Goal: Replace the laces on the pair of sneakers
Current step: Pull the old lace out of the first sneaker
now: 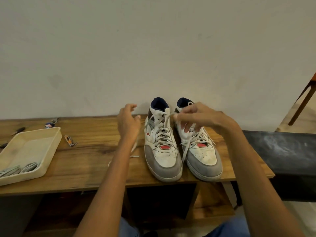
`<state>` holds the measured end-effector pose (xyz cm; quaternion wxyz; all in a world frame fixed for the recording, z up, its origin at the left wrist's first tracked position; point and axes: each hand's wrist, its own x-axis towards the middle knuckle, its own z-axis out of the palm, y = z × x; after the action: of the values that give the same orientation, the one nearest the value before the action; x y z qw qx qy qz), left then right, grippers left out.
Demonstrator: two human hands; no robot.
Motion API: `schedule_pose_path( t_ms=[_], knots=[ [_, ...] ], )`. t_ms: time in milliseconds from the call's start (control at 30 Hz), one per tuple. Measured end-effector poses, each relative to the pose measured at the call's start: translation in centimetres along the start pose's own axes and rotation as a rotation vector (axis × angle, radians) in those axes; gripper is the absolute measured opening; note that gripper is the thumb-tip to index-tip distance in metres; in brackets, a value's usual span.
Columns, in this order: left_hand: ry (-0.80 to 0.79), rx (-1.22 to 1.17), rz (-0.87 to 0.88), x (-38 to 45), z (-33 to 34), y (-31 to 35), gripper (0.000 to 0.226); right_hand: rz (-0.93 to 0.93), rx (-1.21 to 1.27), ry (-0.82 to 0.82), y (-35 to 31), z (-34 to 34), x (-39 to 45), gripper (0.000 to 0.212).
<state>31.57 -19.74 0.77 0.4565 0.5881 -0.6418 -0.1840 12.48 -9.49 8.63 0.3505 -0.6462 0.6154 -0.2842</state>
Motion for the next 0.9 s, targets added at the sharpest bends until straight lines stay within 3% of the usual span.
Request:
schedule_pose_path(
  t_ms=[33,67,167,233,333,500,633,700,800,900],
  knots=[
    [-0.046,-0.035,0.084,-0.3,0.4,0.7,0.036,0.046,-0.160,-0.062,0.0,0.7,0.4,0.025],
    [-0.095,-0.050,0.166,-0.6,0.9,1.3,0.035,0.057,-0.286,-0.020,0.3,1.5,1.1,0.026],
    [-0.205,-0.016,0.354,-1.1,2.5,2.1,0.034,-0.055,-0.463,0.414,1.8,3.9,3.2,0.017],
    [-0.225,-0.005,0.389,-1.0,3.2,1.9,0.034,-0.163,-0.497,0.554,2.8,5.1,4.4,0.026],
    [-0.188,0.028,0.408,-0.6,3.4,1.7,0.031,-0.290,-0.496,0.622,4.2,6.5,6.2,0.023],
    [-0.135,0.075,0.491,-0.6,3.7,1.6,0.023,-0.340,-0.542,0.688,5.3,7.3,8.5,0.008],
    [-0.100,-0.051,0.530,-0.3,3.6,1.2,0.012,-0.372,-0.286,0.665,6.2,7.2,8.7,0.007],
    [-0.061,-0.141,0.469,-0.3,3.9,1.1,0.006,-0.308,0.028,0.665,6.0,7.4,8.6,0.005],
    [0.012,-0.254,0.215,-0.8,4.3,1.6,0.007,-0.097,0.392,0.660,6.0,7.4,8.5,0.010],
    [0.073,-0.429,-0.027,-0.4,3.7,1.6,0.014,-0.155,0.300,0.666,5.7,7.2,8.4,0.005]
  ],
)
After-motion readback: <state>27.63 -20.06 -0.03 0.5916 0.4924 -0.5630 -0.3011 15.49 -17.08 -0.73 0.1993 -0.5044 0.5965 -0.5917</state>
